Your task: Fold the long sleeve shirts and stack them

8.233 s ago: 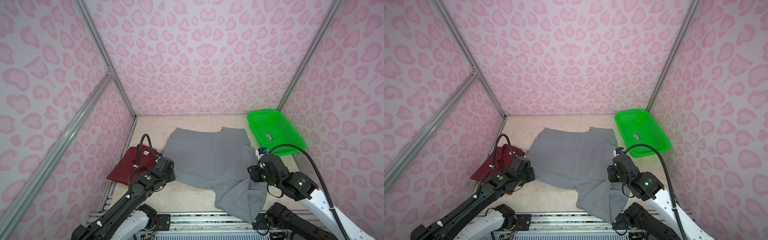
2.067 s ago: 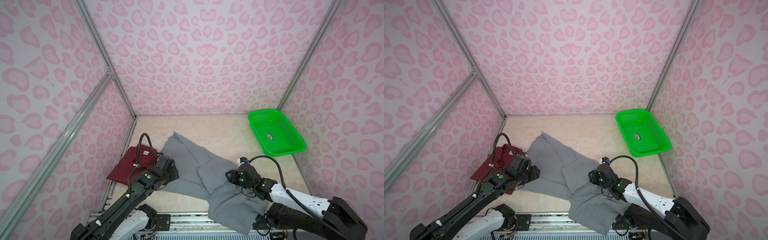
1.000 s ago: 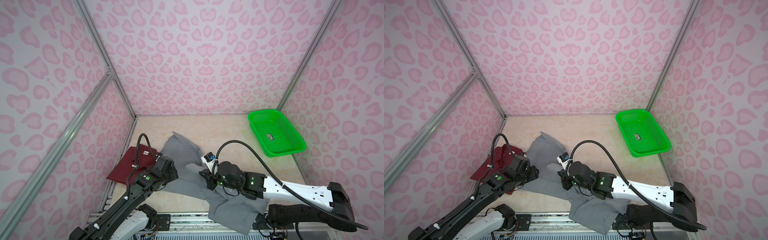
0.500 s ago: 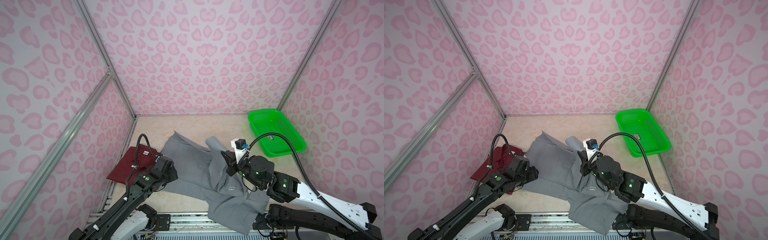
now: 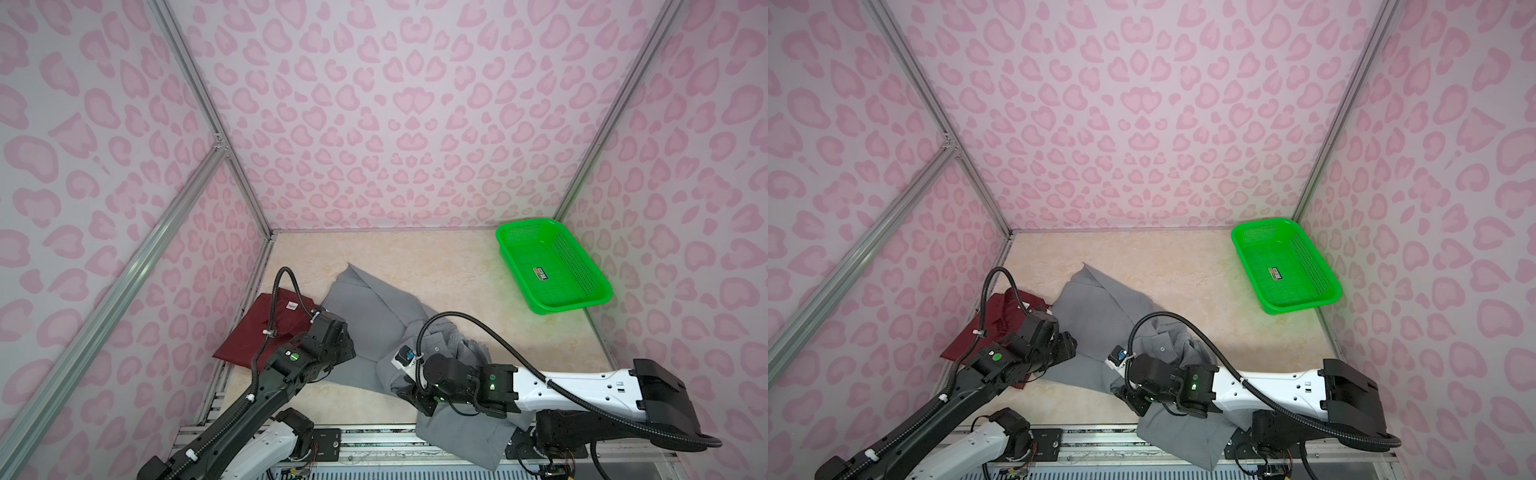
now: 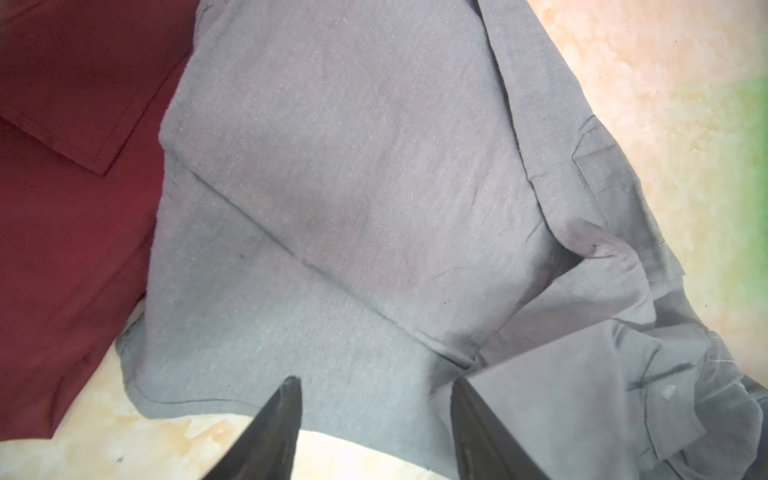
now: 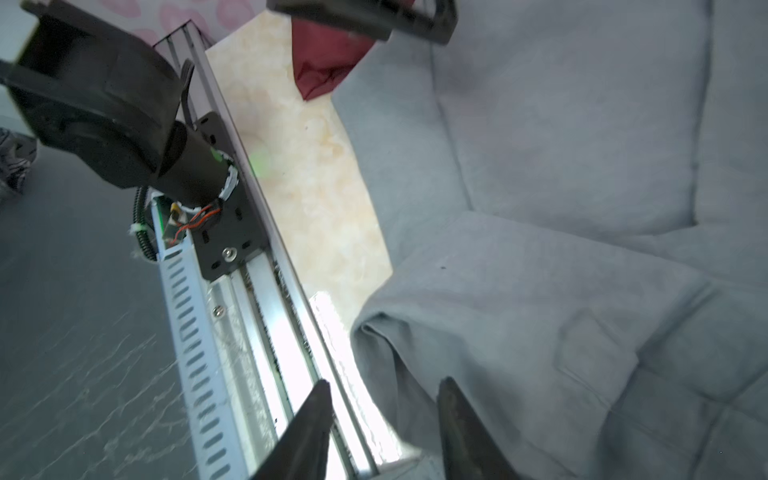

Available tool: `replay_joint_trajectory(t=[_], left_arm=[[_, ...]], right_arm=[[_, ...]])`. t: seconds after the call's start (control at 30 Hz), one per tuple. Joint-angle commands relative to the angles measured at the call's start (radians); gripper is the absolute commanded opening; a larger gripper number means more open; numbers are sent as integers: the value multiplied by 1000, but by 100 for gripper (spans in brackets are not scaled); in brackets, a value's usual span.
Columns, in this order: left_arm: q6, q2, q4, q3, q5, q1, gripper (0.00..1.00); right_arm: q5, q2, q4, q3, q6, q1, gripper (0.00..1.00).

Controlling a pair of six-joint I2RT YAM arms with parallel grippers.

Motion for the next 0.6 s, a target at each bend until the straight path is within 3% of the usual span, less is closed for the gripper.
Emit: replay_joint_trajectory(t=[0.0, 0.13, 0.27, 0.4, 0.57], left_arm=[[4, -8, -21, 18, -27, 1, 60], [10, -17, -24, 15, -37, 1, 60], [8, -13, -20, 15, -30, 1, 60], [9, -18, -27, 18, -29, 2, 60], [16, -13, -37, 32, -31, 1, 60]], right_arm=[[13, -61, -6, -7, 149, -30, 52], [108, -178, -53, -80, 182, -148, 60], [86, -186, -100, -125, 199, -318, 60], [152, -142, -131, -125, 131, -372, 60], [147, -94, -151, -135, 144, -443, 57]])
